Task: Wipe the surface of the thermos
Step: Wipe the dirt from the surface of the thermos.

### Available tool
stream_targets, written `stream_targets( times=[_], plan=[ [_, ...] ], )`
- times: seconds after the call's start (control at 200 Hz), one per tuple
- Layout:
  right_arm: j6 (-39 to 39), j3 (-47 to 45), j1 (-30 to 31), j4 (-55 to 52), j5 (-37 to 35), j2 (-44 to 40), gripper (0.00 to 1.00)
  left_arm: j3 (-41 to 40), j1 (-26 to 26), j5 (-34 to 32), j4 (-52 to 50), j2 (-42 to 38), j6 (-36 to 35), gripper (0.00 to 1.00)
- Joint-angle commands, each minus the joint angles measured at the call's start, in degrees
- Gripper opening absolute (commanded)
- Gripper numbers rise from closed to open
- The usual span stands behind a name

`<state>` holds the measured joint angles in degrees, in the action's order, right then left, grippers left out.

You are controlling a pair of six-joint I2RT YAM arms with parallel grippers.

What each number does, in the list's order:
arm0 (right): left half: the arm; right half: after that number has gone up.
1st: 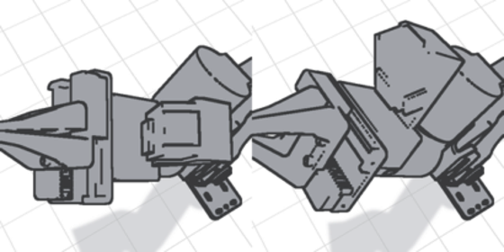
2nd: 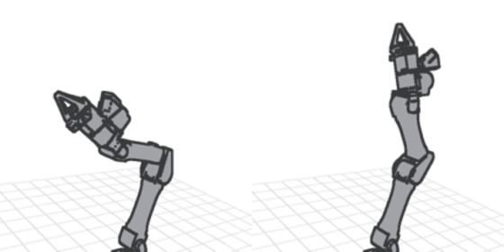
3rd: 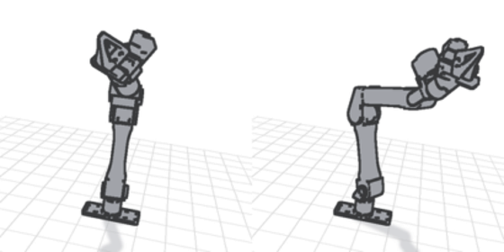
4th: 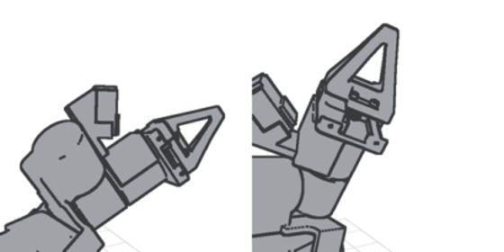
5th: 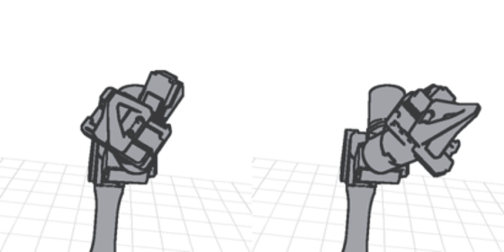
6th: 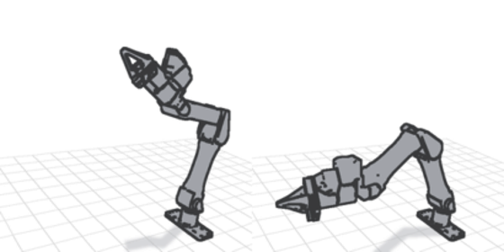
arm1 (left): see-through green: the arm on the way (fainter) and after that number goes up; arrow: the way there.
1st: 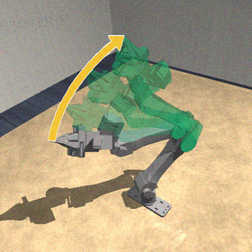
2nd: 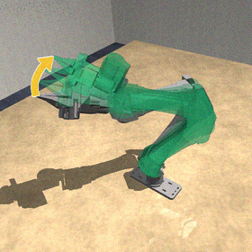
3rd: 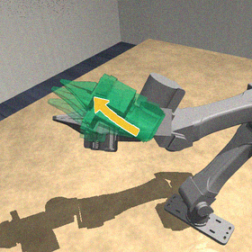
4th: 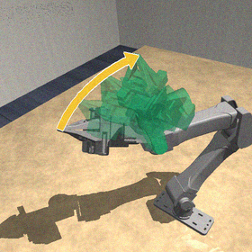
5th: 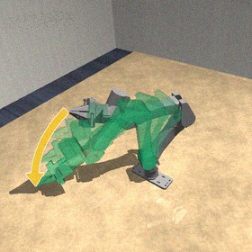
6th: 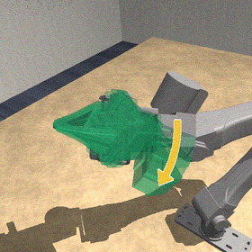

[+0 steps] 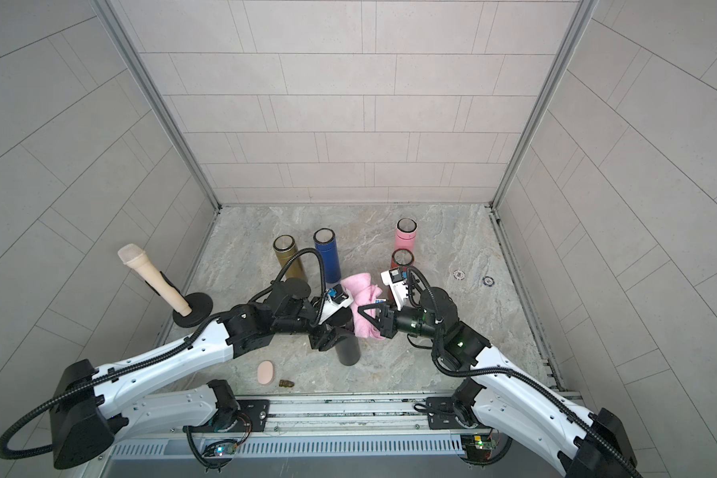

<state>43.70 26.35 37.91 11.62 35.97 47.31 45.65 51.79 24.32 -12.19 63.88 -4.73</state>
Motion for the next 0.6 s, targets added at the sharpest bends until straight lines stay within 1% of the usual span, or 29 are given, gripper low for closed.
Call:
stream_targets(
  times=[0.0,0.13,0.205,0.275,0.33,0.43,0.59],
  plan=[
    [0.04,-5.33,-0.16,-0.16,1.30,4.75,0.00,0.59,0.07,1.53,6.15,-1.89,-4.11,0.00],
    [0.53,-10.51,0.65,5.07,0.47,10.31,0.00,0.67,0.07,-0.43,7.52,-1.72,-4.28,0.00],
    [-0.91,-10.41,1.64,4.12,-0.60,11.95,0.00,0.34,0.07,-1.35,8.58,-1.93,-4.24,0.00],
    [-1.22,-9.52,1.89,3.28,-0.54,11.71,0.00,0.05,0.07,-1.96,9.45,-2.33,-4.01,0.00],
    [-1.16,-7.93,1.89,1.97,-0.33,9.87,0.00,-0.13,0.07,-2.42,9.80,-2.27,-3.97,0.00],
    [-1.72,-4.07,1.97,-1.89,-0.71,3.71,0.00,-0.18,0.07,-2.93,9.68,-2.00,-3.66,0.00],
    [-4.67,2.47,1.91,-10.19,-3.33,-4.81,0.00,-0.86,0.07,-3.97,10.39,-1.74,-2.75,0.00]
  ],
)
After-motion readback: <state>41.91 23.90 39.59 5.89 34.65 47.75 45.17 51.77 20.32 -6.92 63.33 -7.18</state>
